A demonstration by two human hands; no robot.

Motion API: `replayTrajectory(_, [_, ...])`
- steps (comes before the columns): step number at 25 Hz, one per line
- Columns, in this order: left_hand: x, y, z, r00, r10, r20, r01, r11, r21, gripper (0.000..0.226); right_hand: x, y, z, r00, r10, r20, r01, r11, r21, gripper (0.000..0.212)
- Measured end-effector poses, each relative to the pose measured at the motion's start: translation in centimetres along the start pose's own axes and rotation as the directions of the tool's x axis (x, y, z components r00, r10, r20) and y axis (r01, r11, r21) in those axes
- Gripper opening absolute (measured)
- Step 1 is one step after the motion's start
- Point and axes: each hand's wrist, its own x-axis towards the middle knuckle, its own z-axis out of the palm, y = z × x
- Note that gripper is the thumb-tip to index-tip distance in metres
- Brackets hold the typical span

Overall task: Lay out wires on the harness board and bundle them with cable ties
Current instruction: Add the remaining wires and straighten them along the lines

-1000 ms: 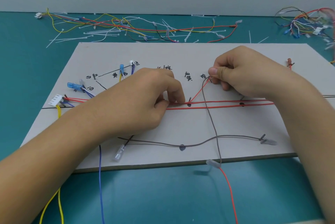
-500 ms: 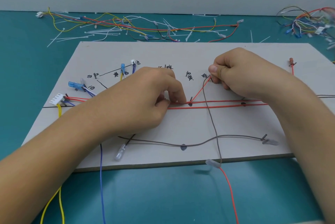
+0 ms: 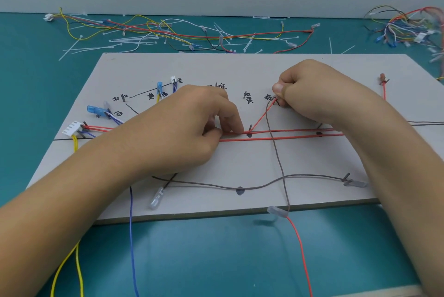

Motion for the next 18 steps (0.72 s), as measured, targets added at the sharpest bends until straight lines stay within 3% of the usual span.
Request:
replayTrajectory(8, [0.1,0.0,0.0,1.000,-0.013,0.009,0.013,1.000,-0.007,0.042,0.5,0.0,-0.3,1.000,0.011,0.004,-0.011,0.996,0.090,0.026])
replayTrajectory(18, [0.0,-0.2,0.1,1.000,0.002,0.031,-0.002,1.000,0.010,0.041,0.8,1.1,-0.2,0.998,-0.053,0.041,0.045,0.983,0.177,0.042])
